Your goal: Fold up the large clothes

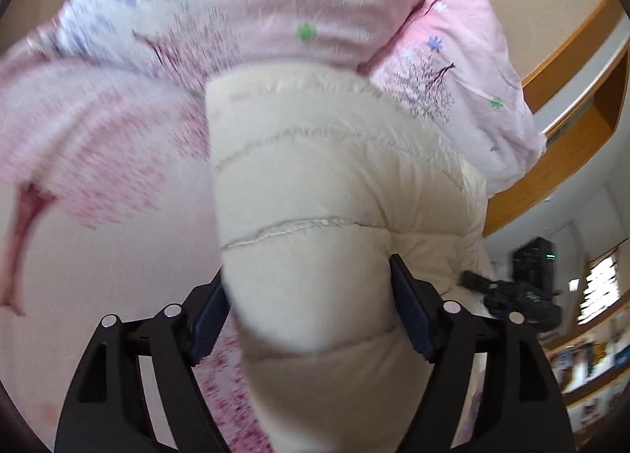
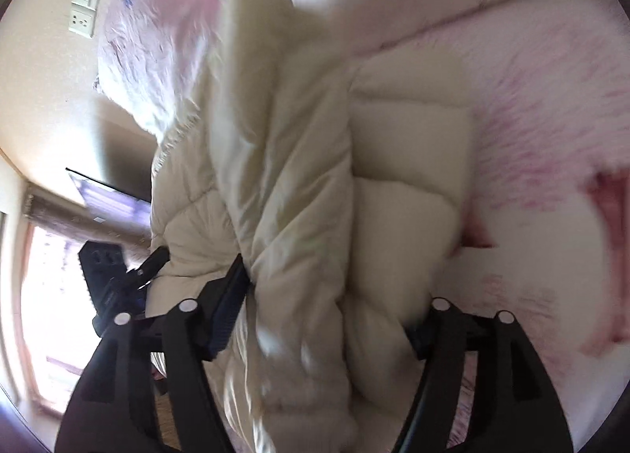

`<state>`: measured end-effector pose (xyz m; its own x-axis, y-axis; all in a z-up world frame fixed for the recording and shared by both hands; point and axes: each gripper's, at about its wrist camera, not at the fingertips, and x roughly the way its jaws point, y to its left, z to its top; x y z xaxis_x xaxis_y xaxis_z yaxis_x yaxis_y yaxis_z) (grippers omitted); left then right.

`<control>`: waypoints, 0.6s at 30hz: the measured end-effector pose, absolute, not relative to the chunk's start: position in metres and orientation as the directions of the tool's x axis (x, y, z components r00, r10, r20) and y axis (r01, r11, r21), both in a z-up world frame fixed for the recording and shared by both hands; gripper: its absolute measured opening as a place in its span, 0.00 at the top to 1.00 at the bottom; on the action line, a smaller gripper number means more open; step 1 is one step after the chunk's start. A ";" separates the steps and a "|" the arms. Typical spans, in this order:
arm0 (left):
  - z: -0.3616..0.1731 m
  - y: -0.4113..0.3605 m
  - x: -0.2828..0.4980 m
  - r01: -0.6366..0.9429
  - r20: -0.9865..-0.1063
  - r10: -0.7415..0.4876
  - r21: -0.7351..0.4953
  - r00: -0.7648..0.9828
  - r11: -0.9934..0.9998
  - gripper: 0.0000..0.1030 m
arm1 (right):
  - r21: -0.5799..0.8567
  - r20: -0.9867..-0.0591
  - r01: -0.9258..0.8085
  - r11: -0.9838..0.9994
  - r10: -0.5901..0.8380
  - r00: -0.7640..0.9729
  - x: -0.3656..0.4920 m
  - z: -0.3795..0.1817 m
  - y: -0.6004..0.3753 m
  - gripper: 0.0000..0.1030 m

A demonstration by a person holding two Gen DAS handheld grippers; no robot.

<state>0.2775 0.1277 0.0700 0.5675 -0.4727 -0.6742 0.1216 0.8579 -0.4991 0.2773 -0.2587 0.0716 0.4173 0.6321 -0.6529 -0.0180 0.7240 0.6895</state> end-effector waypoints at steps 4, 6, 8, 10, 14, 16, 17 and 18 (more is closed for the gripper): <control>0.098 0.121 0.247 0.135 -0.654 -0.345 -0.350 0.674 0.927 0.24 | 0.516 -0.651 -0.035 0.856 0.419 0.632 0.226 0.120 -0.272 0.33; 0.111 0.110 0.225 0.167 -0.622 -0.313 -0.282 0.718 0.945 0.22 | 0.471 -0.608 -0.122 0.873 0.422 0.672 0.199 0.138 -0.258 0.45; 0.117 0.096 0.208 0.211 -0.600 -0.312 -0.234 0.737 0.949 0.21 | 0.423 -0.588 -0.219 0.880 0.450 0.672 0.176 0.148 -0.238 0.51; 0.119 0.075 0.191 0.270 -0.589 -0.324 -0.181 0.740 0.946 0.20 | 0.379 -0.601 -0.287 0.880 0.470 0.646 0.158 0.146 -0.211 0.57; 0.110 0.044 0.177 0.332 -0.609 -0.313 -0.086 0.729 0.939 0.20 | 0.339 -0.675 -0.298 0.892 0.451 0.584 0.165 0.126 -0.183 0.61; 0.099 0.034 0.177 0.351 -0.636 -0.303 -0.053 0.710 0.935 0.20 | 0.309 -0.729 -0.268 0.913 0.408 0.549 0.173 0.107 -0.171 0.64; 0.094 0.031 0.179 0.354 -0.650 -0.291 -0.037 0.702 0.935 0.20 | 0.306 -0.754 -0.253 0.918 0.396 0.525 0.178 0.098 -0.172 0.66; 0.086 0.026 0.181 0.360 -0.669 -0.277 -0.016 0.690 0.933 0.20 | 0.319 -0.763 -0.243 0.916 0.400 0.507 0.181 0.091 -0.176 0.66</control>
<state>0.1809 0.0255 0.0861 0.6895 -0.2775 -0.6690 0.3603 0.9327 -0.0155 0.1814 -0.1760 0.0914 0.5071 0.4000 -0.7634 -0.2432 0.9162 0.3185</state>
